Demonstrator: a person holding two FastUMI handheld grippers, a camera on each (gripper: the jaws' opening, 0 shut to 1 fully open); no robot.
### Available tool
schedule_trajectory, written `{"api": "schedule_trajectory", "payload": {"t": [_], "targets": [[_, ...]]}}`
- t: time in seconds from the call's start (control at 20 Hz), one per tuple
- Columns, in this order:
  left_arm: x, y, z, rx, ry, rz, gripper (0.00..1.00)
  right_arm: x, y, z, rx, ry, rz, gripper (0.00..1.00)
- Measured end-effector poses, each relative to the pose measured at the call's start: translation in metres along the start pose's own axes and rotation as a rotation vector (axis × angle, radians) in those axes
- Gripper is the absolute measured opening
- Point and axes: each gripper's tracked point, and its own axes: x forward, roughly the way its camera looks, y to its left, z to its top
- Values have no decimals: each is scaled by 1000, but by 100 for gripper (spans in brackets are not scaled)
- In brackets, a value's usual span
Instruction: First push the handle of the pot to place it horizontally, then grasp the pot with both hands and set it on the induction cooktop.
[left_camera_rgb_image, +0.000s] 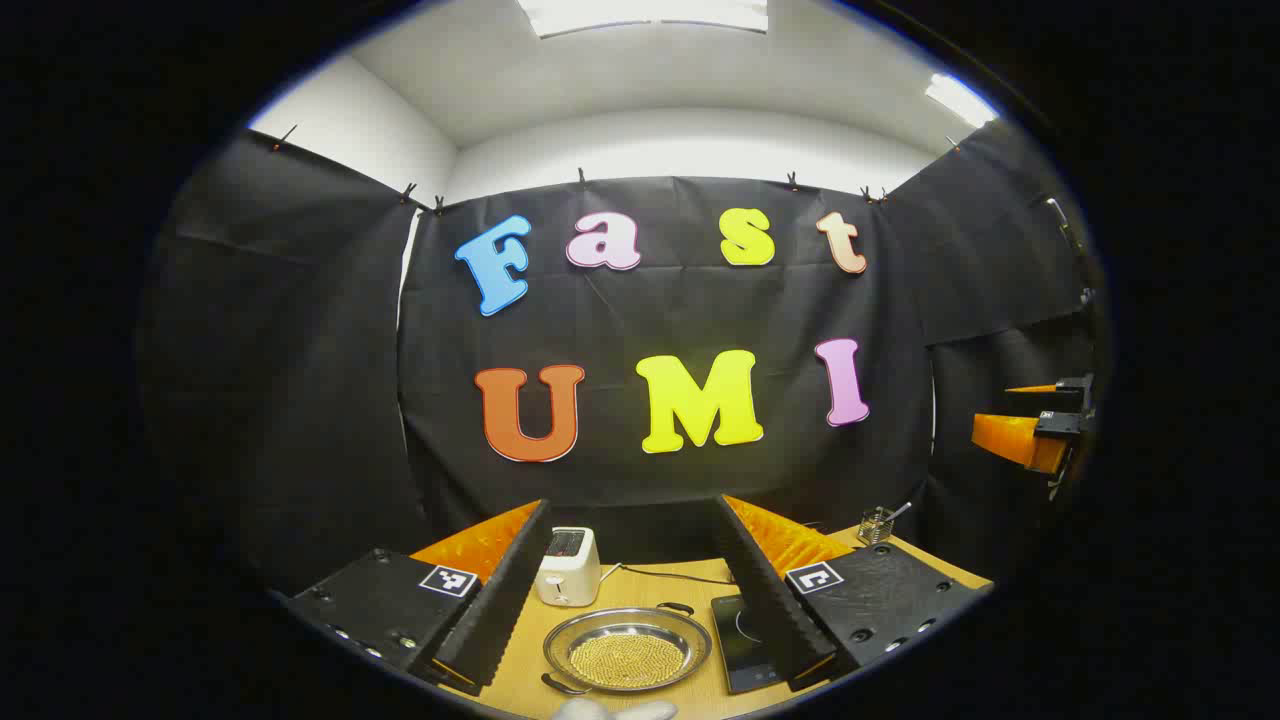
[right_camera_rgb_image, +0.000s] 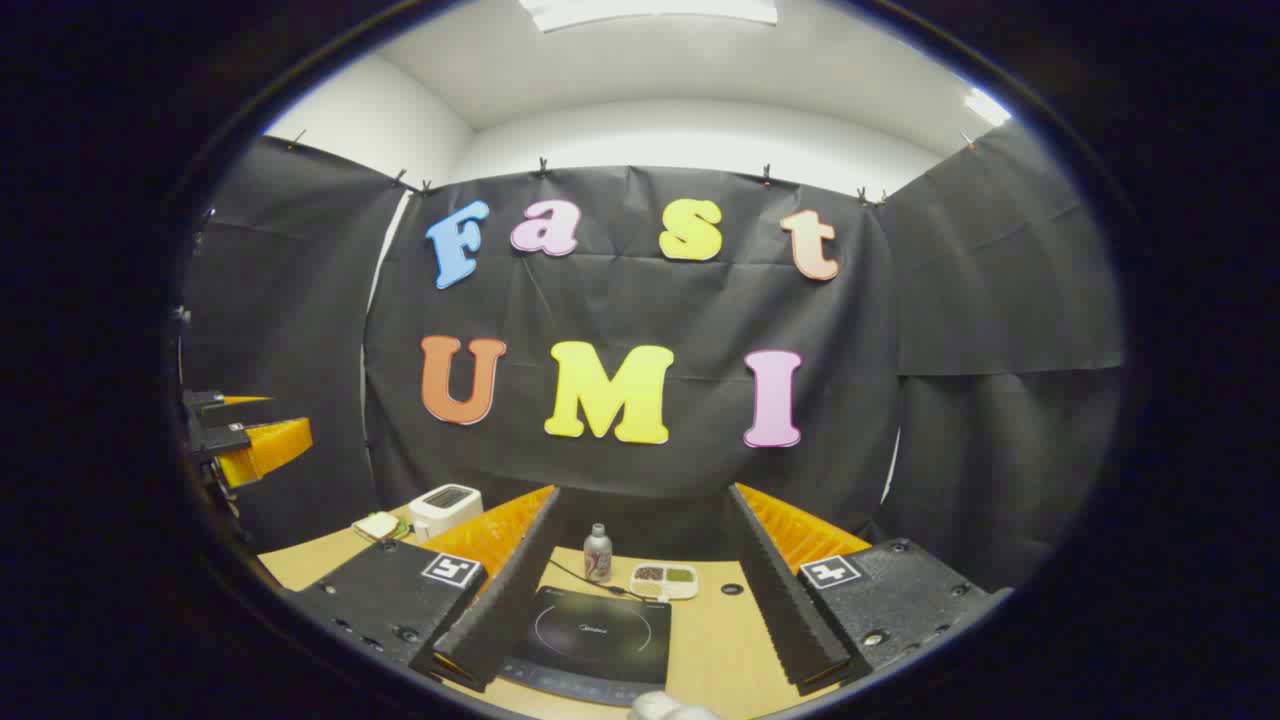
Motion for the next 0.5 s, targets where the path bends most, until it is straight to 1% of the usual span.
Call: {"api": "schedule_trajectory", "payload": {"t": [0.2, 0.5], "targets": [[4, -10, 4, -10, 4, -23, 96, 2, -4, -1, 8, 5, -5, 100], [13, -14, 4, -15, 9, -26, 96, 9, -15, 0, 16, 7, -25, 100]]}}
